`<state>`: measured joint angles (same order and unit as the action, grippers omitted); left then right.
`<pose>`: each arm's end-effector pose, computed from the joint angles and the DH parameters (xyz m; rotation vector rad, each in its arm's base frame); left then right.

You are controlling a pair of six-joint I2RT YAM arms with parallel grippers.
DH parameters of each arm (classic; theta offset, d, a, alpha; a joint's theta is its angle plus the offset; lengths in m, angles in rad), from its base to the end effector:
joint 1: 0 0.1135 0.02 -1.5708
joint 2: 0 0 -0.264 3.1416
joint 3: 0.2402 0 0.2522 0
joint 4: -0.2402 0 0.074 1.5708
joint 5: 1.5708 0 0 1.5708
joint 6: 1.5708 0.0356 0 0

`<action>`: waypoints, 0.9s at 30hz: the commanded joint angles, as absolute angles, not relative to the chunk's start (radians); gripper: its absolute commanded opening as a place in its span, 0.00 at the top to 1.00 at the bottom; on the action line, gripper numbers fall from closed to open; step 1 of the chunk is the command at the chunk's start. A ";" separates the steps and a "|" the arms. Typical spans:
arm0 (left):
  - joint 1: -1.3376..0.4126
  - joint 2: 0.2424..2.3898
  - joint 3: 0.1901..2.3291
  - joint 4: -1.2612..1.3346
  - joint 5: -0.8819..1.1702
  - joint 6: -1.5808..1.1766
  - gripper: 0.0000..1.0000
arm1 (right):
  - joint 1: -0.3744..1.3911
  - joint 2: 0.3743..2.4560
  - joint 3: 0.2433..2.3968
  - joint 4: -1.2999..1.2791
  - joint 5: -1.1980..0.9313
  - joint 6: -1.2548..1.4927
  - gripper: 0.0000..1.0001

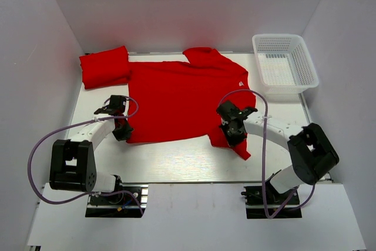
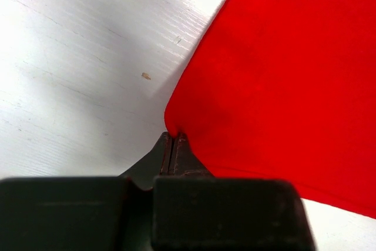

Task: Fold and stack the t-shirts
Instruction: Grap the side of the flattened tshirt closest away from the robot with both arms

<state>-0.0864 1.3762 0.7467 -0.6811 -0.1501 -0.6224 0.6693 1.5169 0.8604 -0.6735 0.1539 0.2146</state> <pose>0.2300 -0.0146 0.1713 -0.7804 2.7363 0.0714 0.2092 0.1586 0.1691 -0.6183 2.7907 -0.0513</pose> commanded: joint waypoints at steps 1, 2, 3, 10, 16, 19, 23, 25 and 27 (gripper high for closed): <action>-0.080 1.339 0.769 -0.690 -0.157 -0.629 1.00 | 0.678 1.427 0.945 -0.667 0.147 0.172 1.00; -0.080 1.339 0.769 -0.690 -0.156 -0.620 1.00 | 0.678 1.381 0.959 -0.664 0.140 0.158 1.00; -0.080 1.339 0.779 -0.690 -0.144 -0.620 1.00 | 0.678 1.364 0.968 -0.641 0.127 0.128 1.00; -0.080 1.341 0.821 -0.611 -0.086 -0.609 1.00 | 0.673 1.339 1.015 -0.506 0.141 0.005 1.00; -0.071 1.397 0.952 -0.620 -0.172 -0.609 1.00 | 0.667 1.476 1.144 -0.443 0.319 -0.138 1.00; -0.071 1.453 1.008 -0.598 -0.204 -0.609 1.00 | 0.655 1.539 1.206 -0.407 0.429 -0.182 1.00; -0.071 1.554 1.110 -0.607 -0.242 -0.609 1.00 | 0.626 1.597 1.273 -0.371 0.471 -0.221 1.00; -0.060 1.604 1.149 -0.607 -0.253 -0.618 1.00 | 0.606 1.636 1.304 -0.371 0.483 -0.227 1.00; -0.051 1.632 1.170 -0.607 -0.264 -0.627 1.00 | 0.592 1.660 1.336 -0.373 0.495 -0.224 1.00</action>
